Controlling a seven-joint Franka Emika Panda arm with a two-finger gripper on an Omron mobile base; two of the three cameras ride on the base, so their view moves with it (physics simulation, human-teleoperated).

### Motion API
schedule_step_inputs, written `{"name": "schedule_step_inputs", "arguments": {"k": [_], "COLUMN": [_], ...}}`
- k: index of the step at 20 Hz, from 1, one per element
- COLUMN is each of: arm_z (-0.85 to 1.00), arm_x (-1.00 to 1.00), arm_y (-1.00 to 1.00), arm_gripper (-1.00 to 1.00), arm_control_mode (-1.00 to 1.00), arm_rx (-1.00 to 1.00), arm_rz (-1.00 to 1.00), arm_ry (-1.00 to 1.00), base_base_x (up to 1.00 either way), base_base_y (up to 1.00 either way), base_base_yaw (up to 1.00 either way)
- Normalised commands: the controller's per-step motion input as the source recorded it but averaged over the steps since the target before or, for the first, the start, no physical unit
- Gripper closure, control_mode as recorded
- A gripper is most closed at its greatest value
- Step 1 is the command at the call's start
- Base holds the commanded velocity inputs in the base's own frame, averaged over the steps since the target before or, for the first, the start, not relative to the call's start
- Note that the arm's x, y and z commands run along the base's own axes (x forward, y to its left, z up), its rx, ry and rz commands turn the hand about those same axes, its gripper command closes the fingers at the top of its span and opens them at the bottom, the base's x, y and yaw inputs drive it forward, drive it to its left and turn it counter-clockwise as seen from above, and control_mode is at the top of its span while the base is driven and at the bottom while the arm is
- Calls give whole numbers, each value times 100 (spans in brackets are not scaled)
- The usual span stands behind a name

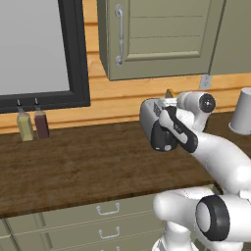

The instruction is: Start the toaster. Once the lever pops up, take the bread to the plate on the dining counter.

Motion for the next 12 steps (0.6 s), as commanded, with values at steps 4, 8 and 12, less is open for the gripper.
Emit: {"name": "schedule_step_inputs", "arguments": {"k": [4, 8, 12], "arm_z": [73, 39, 0], "arm_x": [-78, -86, -94], "arm_y": [0, 0, 1], "arm_gripper": [100, 100, 100], "arm_control_mode": [-100, -100, -100], "arm_rx": [0, 0, 0], "arm_rz": [-2, -1, 0], "arm_ry": [37, 34, 27], "base_base_x": [0, 0, 0], "base_base_y": [0, 0, 0], "base_base_yaw": [0, 0, 0]}}
